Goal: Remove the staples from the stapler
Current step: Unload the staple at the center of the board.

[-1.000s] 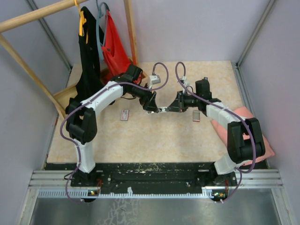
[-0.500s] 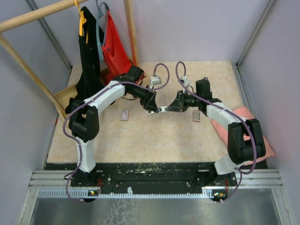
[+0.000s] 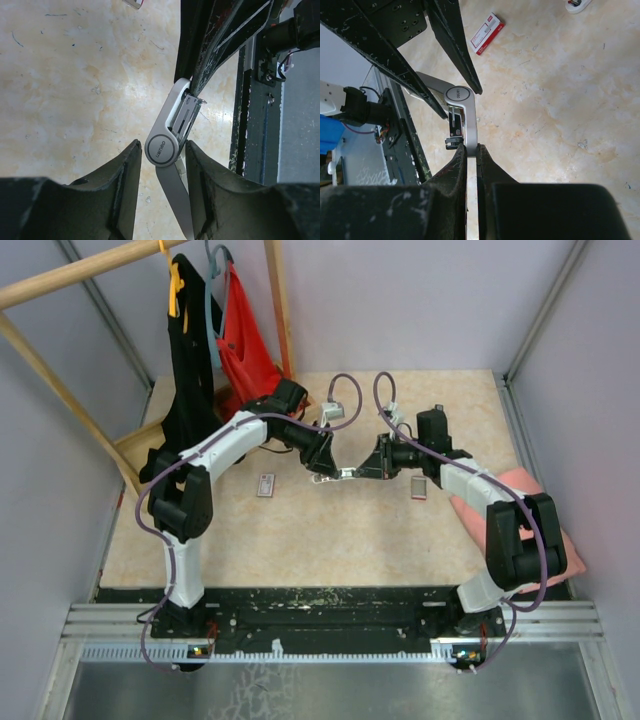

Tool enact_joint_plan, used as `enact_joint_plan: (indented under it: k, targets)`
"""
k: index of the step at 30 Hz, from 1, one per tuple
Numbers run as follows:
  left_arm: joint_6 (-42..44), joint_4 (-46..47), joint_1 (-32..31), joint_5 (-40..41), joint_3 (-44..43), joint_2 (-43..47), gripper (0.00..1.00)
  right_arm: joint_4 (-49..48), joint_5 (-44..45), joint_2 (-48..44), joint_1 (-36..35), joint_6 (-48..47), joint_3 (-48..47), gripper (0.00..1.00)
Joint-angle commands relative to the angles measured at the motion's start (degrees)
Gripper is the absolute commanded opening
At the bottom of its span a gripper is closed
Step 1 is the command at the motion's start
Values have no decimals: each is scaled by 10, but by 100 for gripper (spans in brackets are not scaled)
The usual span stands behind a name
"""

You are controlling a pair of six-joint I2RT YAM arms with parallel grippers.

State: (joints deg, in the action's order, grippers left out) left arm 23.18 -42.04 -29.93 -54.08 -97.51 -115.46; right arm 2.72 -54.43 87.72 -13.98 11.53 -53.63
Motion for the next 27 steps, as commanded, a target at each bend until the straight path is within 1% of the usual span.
enact_joint_plan:
  k: [1,14,19,25,27]
  targets:
    - [6,-5,-5,-24,-19,-6,45,-20,-10,-29,-8,-12,-3,0]
    - [21,-21,-9,-25,-17,-9,46,-23,-13,-31,-8,-8,-3,0]
    - [25,-21,-10,-26,-17,-10,42,-25,-14,-31,-8,-6,-3,0]
    - [24,-21,-11,-29,-19,-14,34,-26,-16,-33,-8,-5,-2,0]
    - [22,-21,-11,-30,-21,-14,32,-27,-16,-33,-8,-5,-1,0]
